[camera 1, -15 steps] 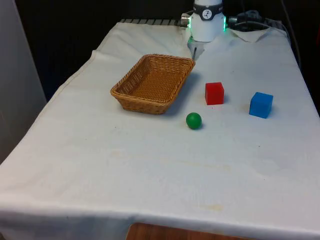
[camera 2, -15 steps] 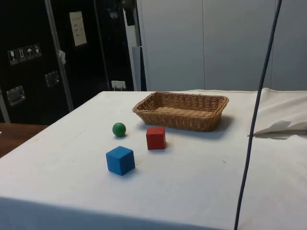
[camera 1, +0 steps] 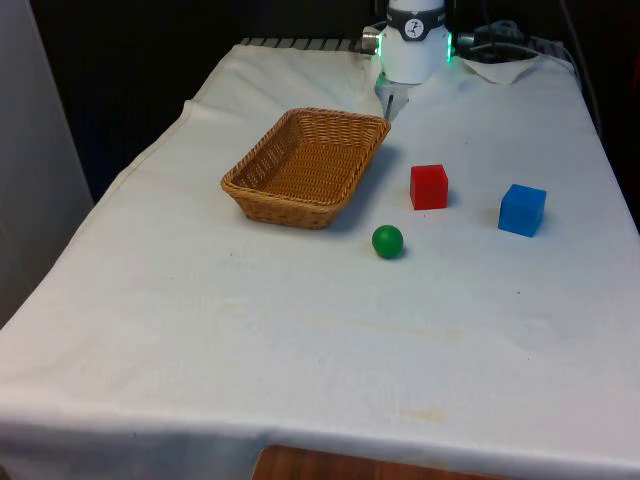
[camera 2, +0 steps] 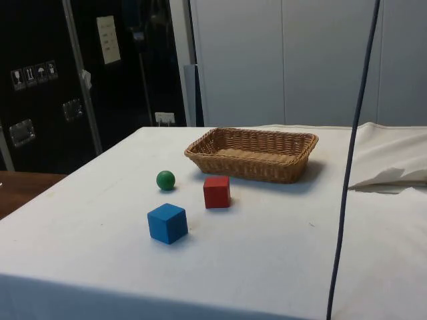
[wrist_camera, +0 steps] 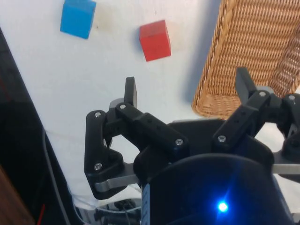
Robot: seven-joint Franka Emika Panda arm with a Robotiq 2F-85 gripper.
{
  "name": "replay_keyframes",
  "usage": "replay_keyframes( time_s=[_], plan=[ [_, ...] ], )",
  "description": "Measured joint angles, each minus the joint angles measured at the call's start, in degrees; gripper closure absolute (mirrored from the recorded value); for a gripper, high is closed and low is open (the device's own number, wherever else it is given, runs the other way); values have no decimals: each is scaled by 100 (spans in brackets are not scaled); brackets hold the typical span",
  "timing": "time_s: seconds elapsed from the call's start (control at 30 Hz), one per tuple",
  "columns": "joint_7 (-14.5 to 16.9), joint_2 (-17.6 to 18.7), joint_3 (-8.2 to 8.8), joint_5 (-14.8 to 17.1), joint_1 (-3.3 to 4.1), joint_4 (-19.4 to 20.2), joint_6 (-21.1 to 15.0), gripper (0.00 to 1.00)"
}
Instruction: Place all non-red objects into the basket.
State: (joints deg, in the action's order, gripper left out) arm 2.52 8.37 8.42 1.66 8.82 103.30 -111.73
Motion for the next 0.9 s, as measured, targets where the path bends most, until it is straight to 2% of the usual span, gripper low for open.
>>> replay_keyframes(
  time_s=[0.33, 0.9],
  plan=[
    [0, 172, -23, 0, 6, -80, -143, 0],
    [-103, 321, -189, -11, 29, 40, -596, 0]
  ],
)
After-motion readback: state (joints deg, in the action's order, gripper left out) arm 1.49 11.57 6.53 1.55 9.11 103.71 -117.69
